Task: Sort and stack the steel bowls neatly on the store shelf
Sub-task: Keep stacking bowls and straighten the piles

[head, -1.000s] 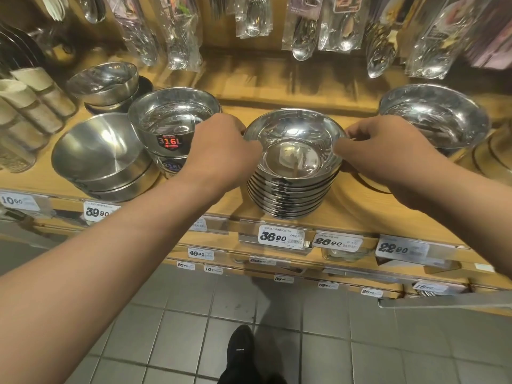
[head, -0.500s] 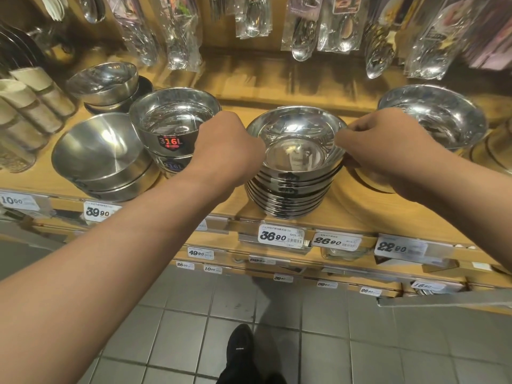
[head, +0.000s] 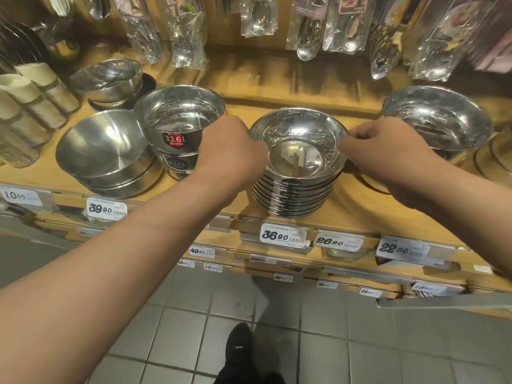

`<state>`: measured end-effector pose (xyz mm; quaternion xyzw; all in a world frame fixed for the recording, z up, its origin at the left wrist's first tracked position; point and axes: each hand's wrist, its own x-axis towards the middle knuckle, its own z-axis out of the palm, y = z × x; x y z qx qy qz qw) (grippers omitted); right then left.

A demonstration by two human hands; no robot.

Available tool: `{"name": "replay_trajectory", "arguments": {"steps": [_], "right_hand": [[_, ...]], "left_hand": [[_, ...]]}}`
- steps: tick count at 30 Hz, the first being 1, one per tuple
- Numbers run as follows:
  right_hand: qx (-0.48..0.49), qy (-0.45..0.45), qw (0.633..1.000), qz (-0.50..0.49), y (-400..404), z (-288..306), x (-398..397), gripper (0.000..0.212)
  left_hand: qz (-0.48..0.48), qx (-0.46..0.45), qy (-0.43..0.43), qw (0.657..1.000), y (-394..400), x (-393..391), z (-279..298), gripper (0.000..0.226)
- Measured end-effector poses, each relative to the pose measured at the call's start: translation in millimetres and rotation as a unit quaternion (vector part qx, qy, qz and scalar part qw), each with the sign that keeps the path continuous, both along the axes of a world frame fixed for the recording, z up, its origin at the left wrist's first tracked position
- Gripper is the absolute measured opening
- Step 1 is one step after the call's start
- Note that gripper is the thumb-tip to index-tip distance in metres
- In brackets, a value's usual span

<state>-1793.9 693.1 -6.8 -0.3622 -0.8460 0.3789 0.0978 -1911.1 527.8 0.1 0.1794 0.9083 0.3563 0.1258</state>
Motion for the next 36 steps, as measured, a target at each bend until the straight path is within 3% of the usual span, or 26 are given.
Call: {"name": "replay_trajectory", "arguments": {"steps": [3, 6, 11, 15, 17, 22, 28, 36], "right_hand": [[-0.012, -0.006, 1.0, 0.0, -1, 0, 0, 0.038], [-0.093, 0.019, 0.995, -0.016, -1, -1, 1, 0.038], [-0.288, 0.071, 0.949, -0.11, -19, -21, 19, 0.037], [-0.388, 0.123, 0.907, -0.11, -45, -54, 34, 0.03], [-0.413, 0.154, 0.894, -0.084, -48, -64, 31, 0.042], [-0.422, 0.194, 0.879, -0.104, -33, -66, 13, 0.041], [-0.426, 0.209, 0.867, -0.151, -13, -61, -14, 0.035], [-0.388, 0.204, 0.886, -0.147, -3, -61, -30, 0.029]], "left_hand": [[-0.004, 0.001, 0.002, 1.0, -1, -1, -1, 0.021], [-0.011, 0.031, -0.015, 0.999, -2, -1, -3, 0.023], [0.067, 0.194, -0.184, 0.961, -18, 16, -29, 0.039], [0.055, 0.216, -0.262, 0.939, -26, 31, -59, 0.045], [0.032, 0.243, -0.278, 0.929, -23, 30, -69, 0.041], [0.048, 0.257, -0.287, 0.921, -6, 18, -74, 0.025], [0.041, 0.325, -0.314, 0.891, 20, 2, -69, 0.022], [0.071, 0.32, -0.338, 0.882, 34, -16, -72, 0.042]]}}
